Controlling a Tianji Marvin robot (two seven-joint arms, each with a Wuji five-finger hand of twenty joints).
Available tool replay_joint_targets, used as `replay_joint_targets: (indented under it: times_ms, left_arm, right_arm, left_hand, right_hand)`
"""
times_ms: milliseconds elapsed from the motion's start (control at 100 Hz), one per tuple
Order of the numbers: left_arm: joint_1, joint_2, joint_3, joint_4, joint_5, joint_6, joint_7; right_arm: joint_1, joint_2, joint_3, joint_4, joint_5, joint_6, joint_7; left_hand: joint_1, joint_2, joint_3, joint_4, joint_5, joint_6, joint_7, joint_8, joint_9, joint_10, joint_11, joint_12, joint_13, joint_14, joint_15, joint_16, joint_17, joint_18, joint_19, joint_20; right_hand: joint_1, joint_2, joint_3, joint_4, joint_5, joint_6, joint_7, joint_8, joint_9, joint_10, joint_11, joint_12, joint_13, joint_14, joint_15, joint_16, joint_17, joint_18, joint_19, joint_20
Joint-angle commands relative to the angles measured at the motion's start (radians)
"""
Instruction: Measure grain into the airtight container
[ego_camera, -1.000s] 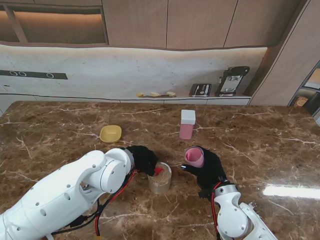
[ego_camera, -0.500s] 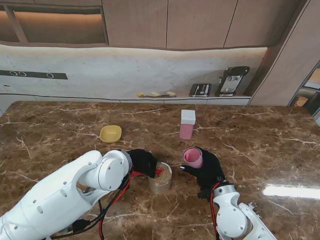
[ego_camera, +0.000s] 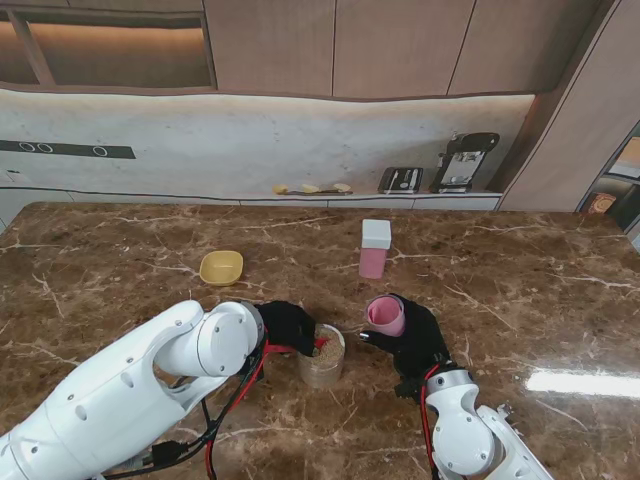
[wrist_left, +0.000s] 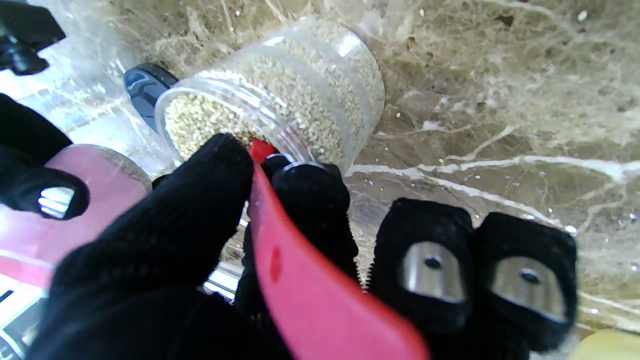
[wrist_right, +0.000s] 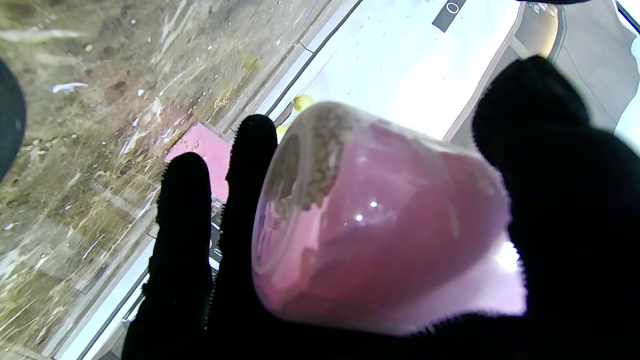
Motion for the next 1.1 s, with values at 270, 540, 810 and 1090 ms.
replay_joint_targets:
  times_ms: [270,540,810,1090]
  left_arm:
    - [0.033,-0.008,-0.026,0.011,-0.076,0.029,0.008]
    - [0.055,-0.01,-0.058,-0.002,-0.11,0.032,0.009]
    - [0.07,-0.009,-0.078,-0.008,-0.12,0.033,0.008]
    - [0.096,-0.005,-0.112,-0.023,-0.111,0.02,-0.001]
  right_arm:
    - [-0.004,-0.002,-0.002,0.005,0.008,0.007,0.013]
    - [-0.004,-0.002,-0.002,0.007,0.008,0.006,0.013]
    - [-0.003,-0.002,-0.001,0.009,0.008,0.004,0.012]
    - [-0.003,-0.002,-0.003,0.009,0.009,0.004,0.014]
  left_hand:
    - [0.073,0.034,0.019,0.013,0.013,-0.053,-0.016,-0.017,0.076,-0.013,0.019,0.003,0.029,-0.005,0.085,-0.007,0.043,0.004,0.154,-0.009]
    - [0.079,0.038,0.01,0.014,0.01,-0.052,-0.017,-0.015,0.076,-0.011,0.016,0.006,0.029,-0.002,0.083,-0.006,0.043,0.006,0.153,-0.009]
    - [0.084,0.042,0.002,0.016,0.009,-0.056,-0.018,-0.012,0.076,-0.01,0.012,0.009,0.029,-0.002,0.082,-0.005,0.043,0.007,0.151,-0.009]
    - [0.1,0.049,-0.027,0.026,0.015,-0.086,-0.032,0.014,0.076,-0.008,0.001,0.019,0.029,0.001,0.08,-0.003,0.043,0.015,0.146,-0.008]
  right_hand:
    - [0.037,0.212,0.143,-0.037,0.056,-0.085,0.011,-0.002,-0.002,-0.028,-0.003,-0.016,-0.011,-0.014,0.002,0.014,-0.005,-0.008,0.001,0.007]
    - [0.038,0.212,0.143,-0.036,0.057,-0.084,0.011,-0.002,-0.001,-0.027,-0.002,-0.016,-0.011,-0.013,0.002,0.014,-0.005,-0.008,0.001,0.007]
    - [0.037,0.212,0.143,-0.037,0.057,-0.084,0.011,-0.002,-0.002,-0.028,-0.003,-0.016,-0.011,-0.014,0.002,0.014,-0.005,-0.007,0.001,0.008]
    - [0.037,0.212,0.142,-0.037,0.056,-0.085,0.01,-0.002,-0.001,-0.028,-0.002,-0.016,-0.011,-0.013,0.002,0.014,-0.005,-0.007,0.001,0.008]
